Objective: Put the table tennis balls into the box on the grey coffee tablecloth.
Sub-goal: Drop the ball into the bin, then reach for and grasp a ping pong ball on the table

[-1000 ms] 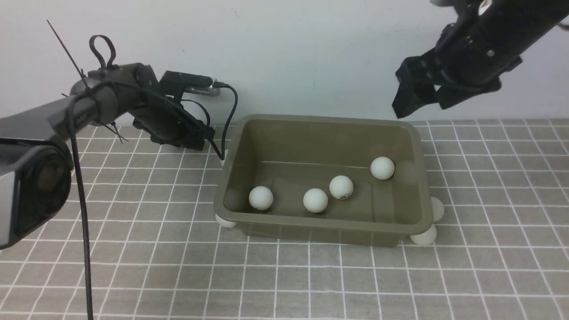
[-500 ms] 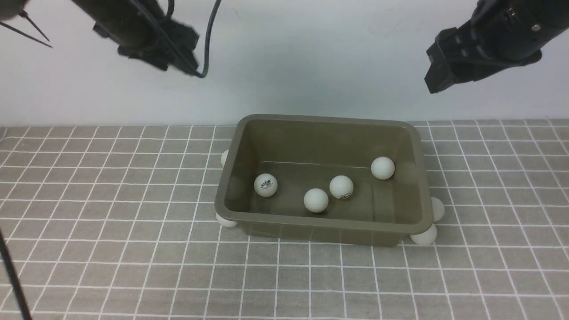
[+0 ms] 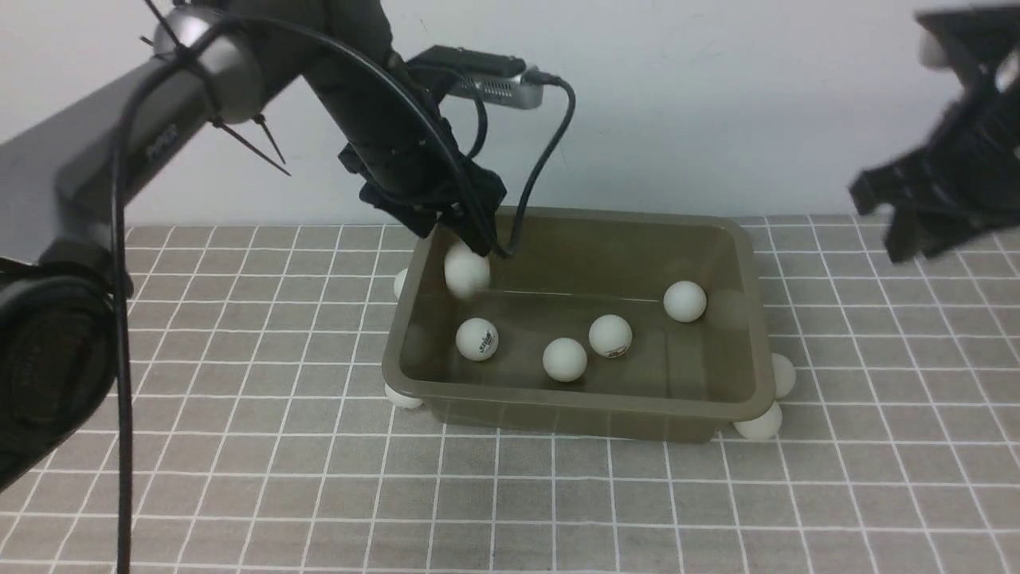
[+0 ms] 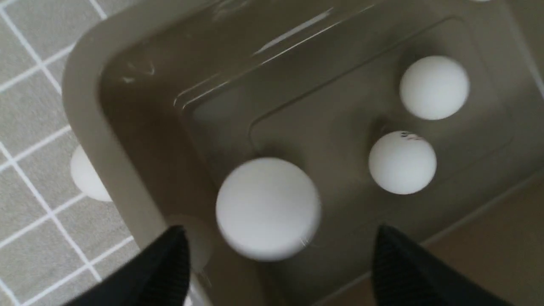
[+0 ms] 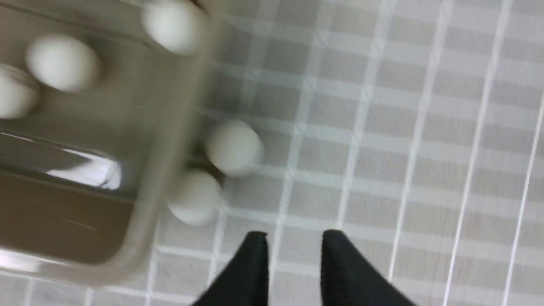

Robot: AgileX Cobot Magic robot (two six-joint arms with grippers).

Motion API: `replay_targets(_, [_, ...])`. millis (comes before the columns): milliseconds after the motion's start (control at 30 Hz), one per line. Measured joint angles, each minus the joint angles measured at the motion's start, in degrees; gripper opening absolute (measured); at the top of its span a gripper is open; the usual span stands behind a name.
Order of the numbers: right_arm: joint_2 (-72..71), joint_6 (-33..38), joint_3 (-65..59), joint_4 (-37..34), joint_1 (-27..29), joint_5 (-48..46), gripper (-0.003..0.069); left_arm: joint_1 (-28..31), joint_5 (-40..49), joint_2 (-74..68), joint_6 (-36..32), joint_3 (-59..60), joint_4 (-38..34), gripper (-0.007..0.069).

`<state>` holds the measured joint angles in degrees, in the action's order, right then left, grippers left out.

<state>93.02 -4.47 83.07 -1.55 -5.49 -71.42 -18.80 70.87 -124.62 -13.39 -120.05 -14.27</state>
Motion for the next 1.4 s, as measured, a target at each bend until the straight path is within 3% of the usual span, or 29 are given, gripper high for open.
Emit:
replay_targets(100, [0.07,0.39,-6.29,-5.03,3.03,0.71,0.0128,0.01,0.0,0.08,3.23,-0.06,1.54,0.0618])
replay_targets(200, [2.28,3.13,-9.45,-10.87,4.29,5.43,0.0202,0.32,0.0,0.94,5.71,0.06,3.27,0.0523])
replay_targets(300, [7.92,4.87,-9.72,-15.43,4.42,10.4,0.0354,0.49,0.01,3.93,6.41,0.78,6.72,0.0213])
replay_targets(333, [9.05,5.0,-9.6,-16.31,4.42,10.97,0.0381,0.53,0.01,5.17,6.41,1.19,7.74,0.0142])
replay_targets(467, [15.74,5.62,-7.82,-18.77,4.42,12.16,0.0512,0.6,0.35,9.18,6.41,2.16,10.68,0.0011])
replay_targets(600, [19.35,6.32,-5.09,-20.4,4.42,13.21,0.0549,0.6,0.58,11.49,6.41,2.16,13.27,-0.0005])
replay_targets(1133, [24.78,6.44,-3.8,-23.14,4.42,16.36,0.0551,0.6,0.71,11.71,6.41,2.2,15.25,-0.0005])
replay_targets(1267, [25.42,6.5,-3.76,-22.65,4.42,16.41,0.0497,0.6,0.71,11.71,6.41,2.2,15.25,-0.0005])
replay_targets(1300, [25.49,6.5,-3.69,-22.33,4.42,16.41,0.0451,0.6,0.71,11.71,6.41,2.2,15.3,-0.0005])
replay_targets(1333, [25.49,6.5,-3.69,-21.45,4.42,16.14,0.036,0.6,0.71,11.71,6.41,2.2,15.3,-0.0005])
replay_targets(1400, [25.28,6.5,-3.63,-19.63,4.42,15.49,0.0361,0.6,0.71,11.71,6.41,2.2,15.3,-0.0005])
